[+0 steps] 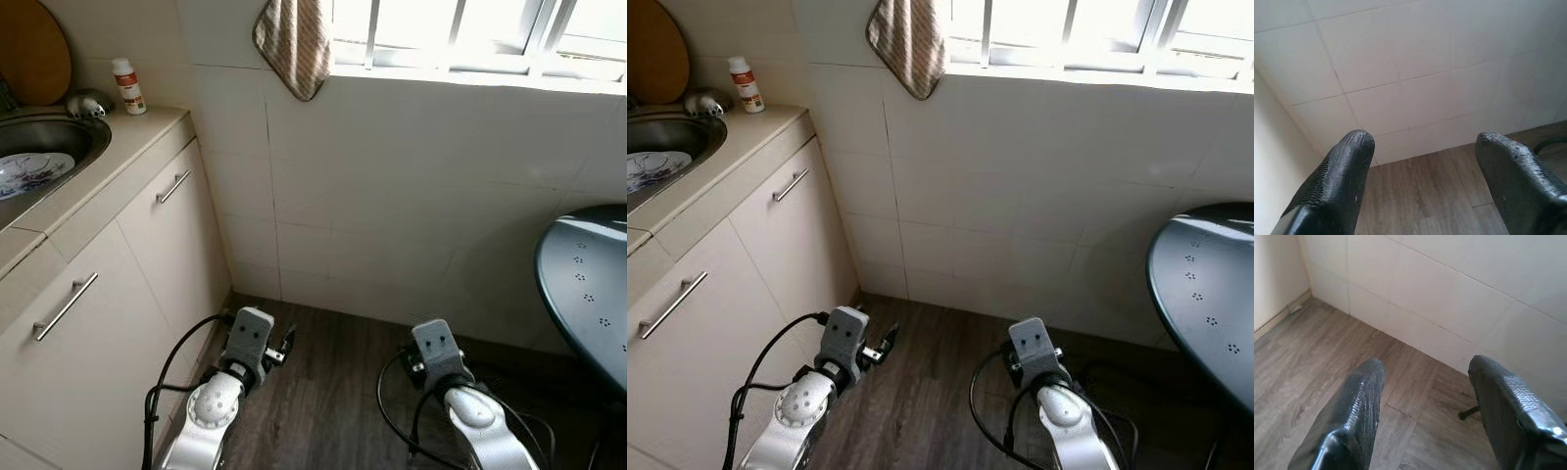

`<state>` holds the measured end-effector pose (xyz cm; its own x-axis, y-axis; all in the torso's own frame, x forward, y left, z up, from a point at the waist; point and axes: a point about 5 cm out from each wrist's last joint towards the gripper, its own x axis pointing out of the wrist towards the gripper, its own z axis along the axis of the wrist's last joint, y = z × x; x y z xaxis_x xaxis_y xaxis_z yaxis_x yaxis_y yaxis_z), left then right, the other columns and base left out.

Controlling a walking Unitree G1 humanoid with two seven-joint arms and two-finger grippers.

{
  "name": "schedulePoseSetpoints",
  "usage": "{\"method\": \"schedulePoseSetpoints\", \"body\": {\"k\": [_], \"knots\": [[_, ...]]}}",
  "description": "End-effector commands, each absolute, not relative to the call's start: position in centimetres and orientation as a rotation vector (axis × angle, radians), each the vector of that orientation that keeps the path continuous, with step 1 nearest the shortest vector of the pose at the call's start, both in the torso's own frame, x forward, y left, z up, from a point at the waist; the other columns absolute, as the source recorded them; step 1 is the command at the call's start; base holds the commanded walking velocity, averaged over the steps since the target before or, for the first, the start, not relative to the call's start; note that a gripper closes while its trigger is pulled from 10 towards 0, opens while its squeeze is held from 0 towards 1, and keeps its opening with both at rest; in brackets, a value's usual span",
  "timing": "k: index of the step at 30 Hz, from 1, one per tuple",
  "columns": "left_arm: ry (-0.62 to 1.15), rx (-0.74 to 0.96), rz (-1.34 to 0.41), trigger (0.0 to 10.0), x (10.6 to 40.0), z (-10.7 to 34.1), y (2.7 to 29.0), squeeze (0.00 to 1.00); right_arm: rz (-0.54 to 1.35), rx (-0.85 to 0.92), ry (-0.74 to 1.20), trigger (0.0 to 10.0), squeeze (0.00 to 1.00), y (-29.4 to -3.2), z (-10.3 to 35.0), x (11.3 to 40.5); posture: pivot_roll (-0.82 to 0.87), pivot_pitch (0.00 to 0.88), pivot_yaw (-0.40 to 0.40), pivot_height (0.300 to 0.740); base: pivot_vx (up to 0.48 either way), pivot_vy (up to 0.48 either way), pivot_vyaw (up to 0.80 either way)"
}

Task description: Kitchen organization

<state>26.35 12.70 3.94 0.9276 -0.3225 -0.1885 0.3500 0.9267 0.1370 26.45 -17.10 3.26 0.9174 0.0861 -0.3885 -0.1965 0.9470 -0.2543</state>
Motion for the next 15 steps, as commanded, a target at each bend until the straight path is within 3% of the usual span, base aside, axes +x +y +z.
{"method": "schedulePoseSetpoints", "body": {"k": [1,7,15], "knots": [[0.164,0.164,-0.361,10.0,26.37,3.97,12.42,0.0,0.143,-0.284,0.382,10.0,0.0,-17.35,3.35,26.47,-0.01,0.0,-0.006,0.74,0.0,0.48,-0.8],[0.141,0.159,-0.354,10.0,26.37,4.15,12.45,0.0,0.151,-0.299,0.379,10.0,0.0,-17.3,3.35,26.43,-0.01,0.0,-0.007,0.74,0.0,0.376,-0.8],[0.144,0.163,-0.353,10.0,26.35,4.15,12.51,0.0,0.172,-0.313,0.379,10.0,0.0,-17.05,3.3,26.4,-0.01,0.0,-0.006,0.74,0.0,0.0,0.0]]}}
